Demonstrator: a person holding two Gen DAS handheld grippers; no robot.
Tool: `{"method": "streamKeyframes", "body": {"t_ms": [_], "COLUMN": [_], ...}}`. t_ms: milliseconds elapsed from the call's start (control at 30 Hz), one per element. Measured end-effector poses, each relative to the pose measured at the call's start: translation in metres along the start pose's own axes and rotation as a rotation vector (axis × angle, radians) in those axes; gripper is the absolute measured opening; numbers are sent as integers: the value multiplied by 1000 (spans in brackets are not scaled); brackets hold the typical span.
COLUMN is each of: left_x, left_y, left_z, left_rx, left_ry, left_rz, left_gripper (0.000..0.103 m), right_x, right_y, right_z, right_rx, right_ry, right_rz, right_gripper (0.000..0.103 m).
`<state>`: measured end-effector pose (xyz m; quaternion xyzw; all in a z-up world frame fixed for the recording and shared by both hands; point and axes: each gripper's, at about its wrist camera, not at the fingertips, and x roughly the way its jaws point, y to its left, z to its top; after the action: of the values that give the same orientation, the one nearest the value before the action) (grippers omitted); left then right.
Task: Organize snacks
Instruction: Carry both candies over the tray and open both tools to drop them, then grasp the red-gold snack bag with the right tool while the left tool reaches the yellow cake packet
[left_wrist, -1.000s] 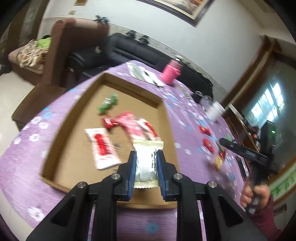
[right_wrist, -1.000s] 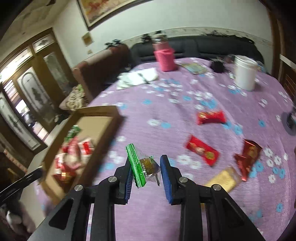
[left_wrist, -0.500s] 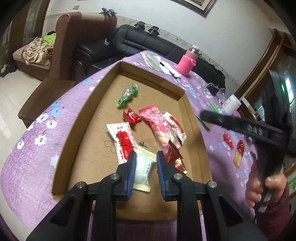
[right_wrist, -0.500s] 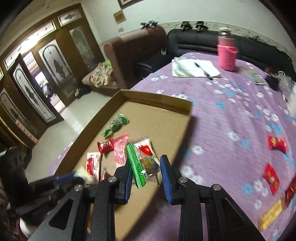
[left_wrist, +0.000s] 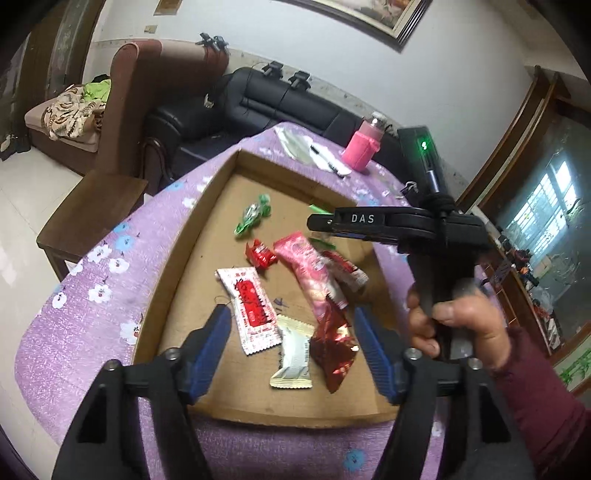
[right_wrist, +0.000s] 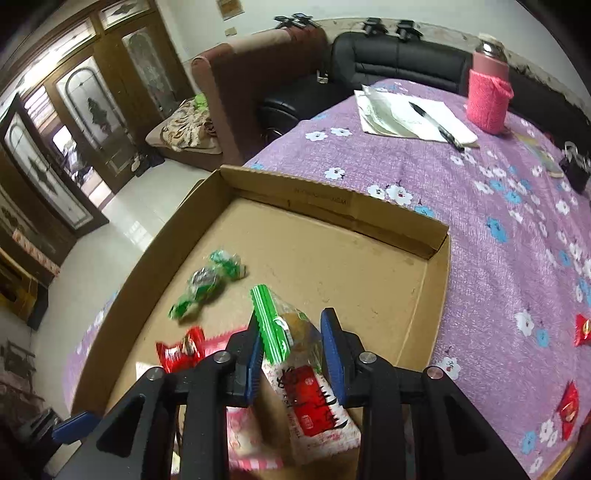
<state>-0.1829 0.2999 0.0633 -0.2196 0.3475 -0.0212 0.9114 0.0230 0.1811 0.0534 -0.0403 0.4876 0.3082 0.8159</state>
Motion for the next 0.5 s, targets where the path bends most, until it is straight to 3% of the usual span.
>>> {"method": "streamKeyframes", "body": {"t_ms": [133,233,300,367,500], "left_x": [-4,-6,-11,-18,-32], "left_y": [-7,-16,-24,-37,-64], "left_z": [-1,-4,-5,-7,-11], "left_rx": [15,21,34,63,127], "left_ry": [-5,-13,-21,-41,-89], "left_rz": [-8,-23,-38,-51,-82], "left_gripper": [76,76,76,76,84], "right_x": [-22,-56,-82,-112,-172], "right_y": [-11,-21,-29,-43,-87], "right_z": [1,-2,-7,-16,-46], "right_rx": [51,55,47,39,36], "right_ry": [-57,-122,-166,-222,-331], "right_rz": [44,37,6,-30,-170], "right_gripper": [53,54,57,71,85]}}
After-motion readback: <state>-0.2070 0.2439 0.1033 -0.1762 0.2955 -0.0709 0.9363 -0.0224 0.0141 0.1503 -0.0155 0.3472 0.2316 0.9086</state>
